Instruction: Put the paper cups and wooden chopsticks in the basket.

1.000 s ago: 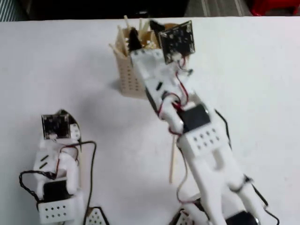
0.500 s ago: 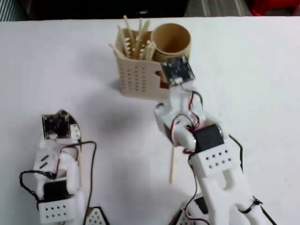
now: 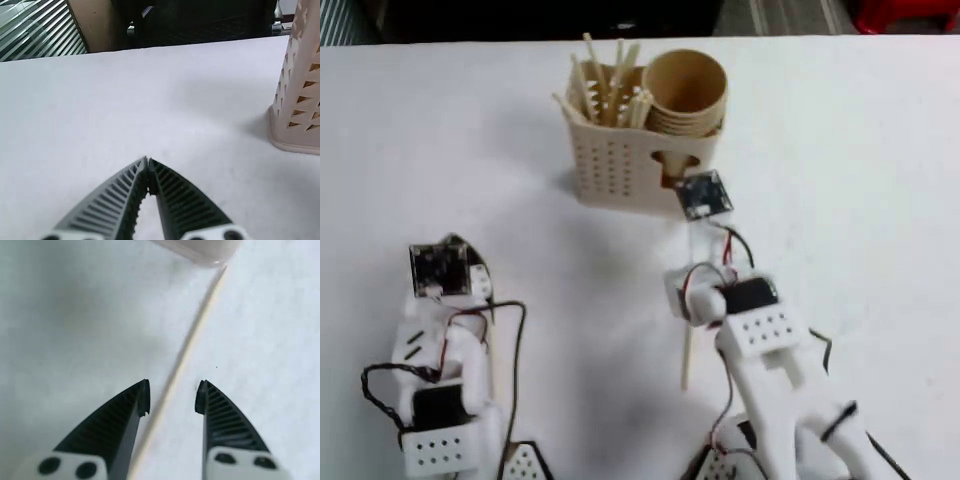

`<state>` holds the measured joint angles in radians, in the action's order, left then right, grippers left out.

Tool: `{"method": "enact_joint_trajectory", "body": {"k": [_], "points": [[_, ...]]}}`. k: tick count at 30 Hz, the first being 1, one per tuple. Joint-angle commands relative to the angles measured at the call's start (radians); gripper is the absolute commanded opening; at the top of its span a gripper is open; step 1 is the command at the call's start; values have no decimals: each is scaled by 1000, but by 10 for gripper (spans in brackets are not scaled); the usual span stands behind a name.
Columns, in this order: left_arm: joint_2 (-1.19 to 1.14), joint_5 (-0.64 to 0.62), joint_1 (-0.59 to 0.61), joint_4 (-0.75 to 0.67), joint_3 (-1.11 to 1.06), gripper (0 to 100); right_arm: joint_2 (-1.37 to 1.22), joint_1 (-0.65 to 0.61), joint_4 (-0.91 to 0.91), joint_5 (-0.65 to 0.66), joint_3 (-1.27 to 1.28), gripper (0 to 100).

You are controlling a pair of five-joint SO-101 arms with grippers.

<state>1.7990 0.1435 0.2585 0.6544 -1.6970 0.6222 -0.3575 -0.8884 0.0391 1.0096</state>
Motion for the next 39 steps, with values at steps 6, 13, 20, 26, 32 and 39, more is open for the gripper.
{"method": "enact_joint_trajectory", "body": {"k": [6,13,20,26,32,39], "points": [[16,9,8,-5,5,24,-357,10,16,-74,-193,162],[16,9,8,-5,5,24,-599,97,18,-77,-321,161],[16,9,8,-5,5,24,-730,139,-39,-69,-420,14],[16,9,8,-5,5,24,-719,193,-48,-69,-433,18],[16,9,8,-5,5,24,-615,303,-56,-69,-433,18],[16,9,8,-5,5,24,-410,337,-188,-69,-485,18]]}}
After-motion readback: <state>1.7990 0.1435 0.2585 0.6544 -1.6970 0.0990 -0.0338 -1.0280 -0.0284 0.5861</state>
